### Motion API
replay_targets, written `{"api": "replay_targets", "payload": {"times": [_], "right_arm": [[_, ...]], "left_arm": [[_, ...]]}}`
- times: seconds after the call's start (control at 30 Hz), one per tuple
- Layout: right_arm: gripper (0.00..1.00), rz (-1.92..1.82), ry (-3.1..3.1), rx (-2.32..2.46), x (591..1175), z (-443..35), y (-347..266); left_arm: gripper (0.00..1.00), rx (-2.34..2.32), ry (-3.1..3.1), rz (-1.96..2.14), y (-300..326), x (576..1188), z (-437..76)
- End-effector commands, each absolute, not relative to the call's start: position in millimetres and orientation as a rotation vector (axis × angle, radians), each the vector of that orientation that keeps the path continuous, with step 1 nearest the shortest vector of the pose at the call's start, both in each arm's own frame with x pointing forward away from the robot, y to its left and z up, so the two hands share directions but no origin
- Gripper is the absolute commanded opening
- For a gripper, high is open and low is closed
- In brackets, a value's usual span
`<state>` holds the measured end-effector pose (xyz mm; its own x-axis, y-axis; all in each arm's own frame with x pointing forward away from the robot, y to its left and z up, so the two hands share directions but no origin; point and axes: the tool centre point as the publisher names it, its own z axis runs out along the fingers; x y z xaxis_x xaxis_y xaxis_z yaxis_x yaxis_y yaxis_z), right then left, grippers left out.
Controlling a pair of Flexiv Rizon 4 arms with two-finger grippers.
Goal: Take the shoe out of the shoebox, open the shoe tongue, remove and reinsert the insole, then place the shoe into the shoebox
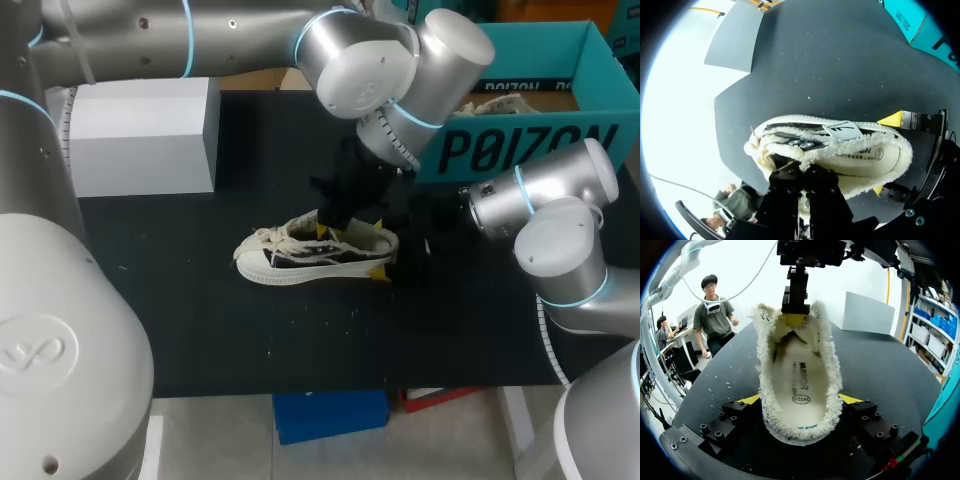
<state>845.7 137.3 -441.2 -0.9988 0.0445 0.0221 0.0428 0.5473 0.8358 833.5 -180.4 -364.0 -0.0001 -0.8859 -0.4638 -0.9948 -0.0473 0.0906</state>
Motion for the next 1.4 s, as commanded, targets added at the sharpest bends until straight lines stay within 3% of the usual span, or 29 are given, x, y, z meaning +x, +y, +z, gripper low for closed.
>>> {"api": "replay_targets", "payload": {"times": [0.03,0.7,1.4], "right_arm": [[0.0,1.488,2.763,0.081,845.7,-442.5,139.5],[0.0,1.488,2.763,0.081,845.7,-442.5,139.5],[0.0,1.488,2.763,0.081,845.7,-442.5,139.5]], "left_arm": [[0.0,-2.011,1.965,0.56,-182.3,831.9,-355.2],[0.0,-2.052,1.917,0.379,-160.2,829.9,-320.7],[0.0,-2.062,1.799,0.431,-103.3,816.5,-336.1]]}}
